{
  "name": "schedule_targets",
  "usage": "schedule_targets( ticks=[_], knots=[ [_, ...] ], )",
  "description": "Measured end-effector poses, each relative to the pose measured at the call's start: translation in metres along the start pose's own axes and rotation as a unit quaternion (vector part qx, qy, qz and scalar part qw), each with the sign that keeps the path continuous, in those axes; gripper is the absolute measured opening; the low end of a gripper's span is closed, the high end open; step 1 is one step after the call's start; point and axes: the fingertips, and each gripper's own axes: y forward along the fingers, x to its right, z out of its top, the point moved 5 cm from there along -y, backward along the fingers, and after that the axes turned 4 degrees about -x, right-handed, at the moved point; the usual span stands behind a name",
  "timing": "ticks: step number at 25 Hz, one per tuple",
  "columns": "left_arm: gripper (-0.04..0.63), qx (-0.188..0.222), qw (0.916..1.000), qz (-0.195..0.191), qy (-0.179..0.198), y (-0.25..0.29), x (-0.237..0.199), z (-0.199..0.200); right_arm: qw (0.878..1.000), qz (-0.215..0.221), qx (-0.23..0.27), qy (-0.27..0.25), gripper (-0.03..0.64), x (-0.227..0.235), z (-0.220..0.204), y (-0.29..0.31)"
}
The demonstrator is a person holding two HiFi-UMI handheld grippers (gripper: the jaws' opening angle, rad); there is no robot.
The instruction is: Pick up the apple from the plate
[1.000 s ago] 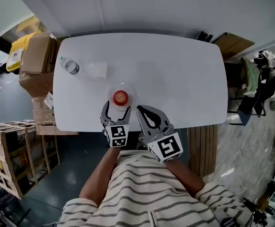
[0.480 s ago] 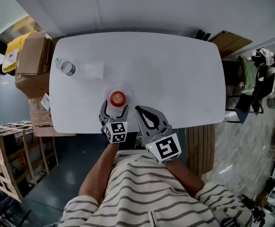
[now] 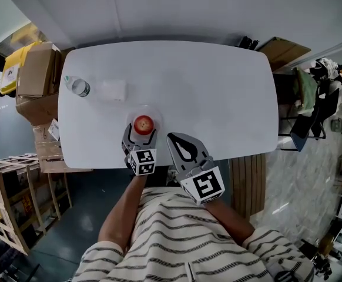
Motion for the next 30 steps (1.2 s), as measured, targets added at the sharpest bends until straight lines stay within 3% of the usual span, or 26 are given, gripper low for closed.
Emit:
schedule_targets(
  ticks=[7, 11, 30],
  knots=[
    [0.413, 0.001, 0.9999, -0.005, 0.012, 0.005, -0.001, 0.000, 1.000, -0.005, 0.000, 0.000, 0.012, 0.004, 0.003, 0.000],
    [0.377, 0.006, 1.0000, -0.006, 0.001, 0.004, -0.001, 0.001, 1.000, -0.006, 0.001, 0.001, 0.012, 0.006, 0.005, -0.003],
    [0.374, 0.019, 0.9994, 0.006, -0.027, -0.025, -0.004, 0.024, 0.999, -0.008, 0.019, 0.025, 0.012, 0.017, 0.001, -0.013]
  ],
)
